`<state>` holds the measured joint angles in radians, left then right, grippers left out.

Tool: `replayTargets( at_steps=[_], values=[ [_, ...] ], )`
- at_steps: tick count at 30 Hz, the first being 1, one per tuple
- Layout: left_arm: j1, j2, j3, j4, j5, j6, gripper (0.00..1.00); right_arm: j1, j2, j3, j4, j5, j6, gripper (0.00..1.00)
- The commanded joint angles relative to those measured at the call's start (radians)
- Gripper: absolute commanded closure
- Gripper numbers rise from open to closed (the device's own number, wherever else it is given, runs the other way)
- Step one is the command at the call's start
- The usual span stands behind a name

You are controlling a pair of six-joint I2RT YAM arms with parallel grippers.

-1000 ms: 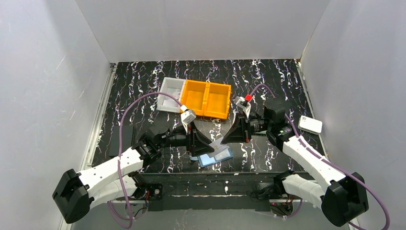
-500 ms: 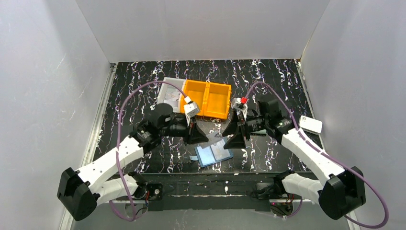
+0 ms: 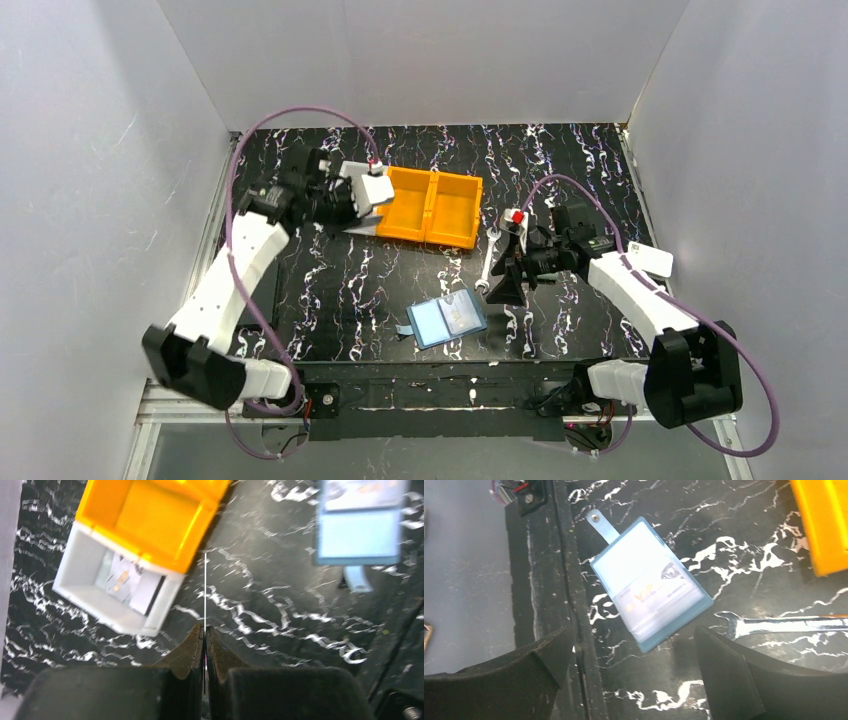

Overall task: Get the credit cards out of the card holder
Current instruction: Place the credit card in the storage box.

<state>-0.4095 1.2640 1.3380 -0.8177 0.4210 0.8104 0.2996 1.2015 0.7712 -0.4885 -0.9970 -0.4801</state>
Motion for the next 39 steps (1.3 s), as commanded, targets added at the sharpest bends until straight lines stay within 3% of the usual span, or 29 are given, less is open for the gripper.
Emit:
replayTargets(
  at_steps=[1,5,13,39],
  values=[
    [0.119,0.178,0.172,-0.143,0.012,0.202,1.0,-0.048,0.059,0.055,-0.086,-0.022,-0.158,0.02],
    [0.185,0.364,0.327,-0.155,0.034,0.225,1.0,-0.083,0.054,0.048,-0.121,-0.027,-0.175,0.02],
    [0.246,0.612,0.52,-0.141,0.069,0.267,1.0,-0.086,-0.017,-0.011,-0.02,-0.013,-0.097,0.02],
    [0.321,0.903,0.63,-0.185,0.255,0.43,1.0,-0.115,0.004,-0.01,-0.016,-0.05,-0.088,0.02]
  ],
)
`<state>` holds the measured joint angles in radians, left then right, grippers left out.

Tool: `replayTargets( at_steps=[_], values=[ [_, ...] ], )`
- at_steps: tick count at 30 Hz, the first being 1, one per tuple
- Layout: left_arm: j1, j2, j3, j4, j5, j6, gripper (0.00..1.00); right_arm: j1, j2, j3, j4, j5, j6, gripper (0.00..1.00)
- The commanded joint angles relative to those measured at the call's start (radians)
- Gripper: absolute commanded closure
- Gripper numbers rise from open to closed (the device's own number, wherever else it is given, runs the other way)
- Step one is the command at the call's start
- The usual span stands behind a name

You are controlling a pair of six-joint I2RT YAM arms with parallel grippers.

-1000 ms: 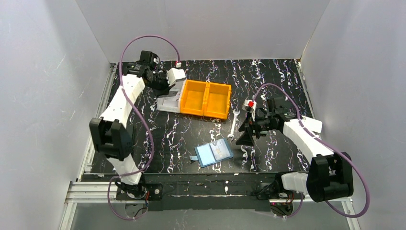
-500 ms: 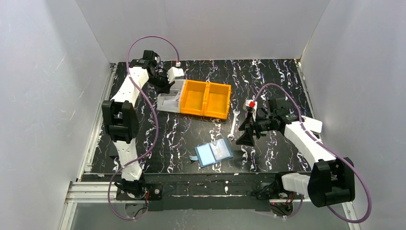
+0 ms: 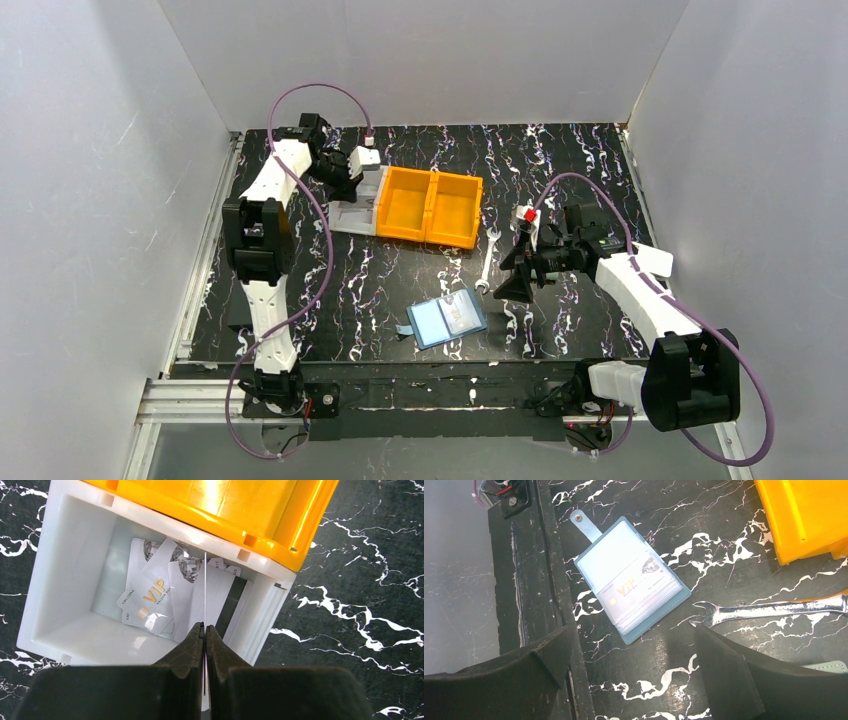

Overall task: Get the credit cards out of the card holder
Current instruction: Place the credit card in the storage box.

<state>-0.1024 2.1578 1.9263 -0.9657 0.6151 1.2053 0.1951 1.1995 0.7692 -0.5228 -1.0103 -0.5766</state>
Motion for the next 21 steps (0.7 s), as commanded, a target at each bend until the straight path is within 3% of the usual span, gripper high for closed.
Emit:
replayTargets(
  at_steps=[1,13,21],
  values=[
    [0.015,0.018,0.045,-0.038,0.064,0.038,1.0,-0.012,0.008,-0.008,0.021,-0.037,0.009,0.02],
    [0.018,0.088,0.063,-0.013,0.056,0.014,1.0,-0.031,0.015,-0.01,0.027,-0.048,0.02,0.02],
    [0.014,0.097,0.057,0.034,0.013,-0.047,0.88,-0.039,0.017,-0.01,0.026,-0.06,0.023,0.02]
  ],
)
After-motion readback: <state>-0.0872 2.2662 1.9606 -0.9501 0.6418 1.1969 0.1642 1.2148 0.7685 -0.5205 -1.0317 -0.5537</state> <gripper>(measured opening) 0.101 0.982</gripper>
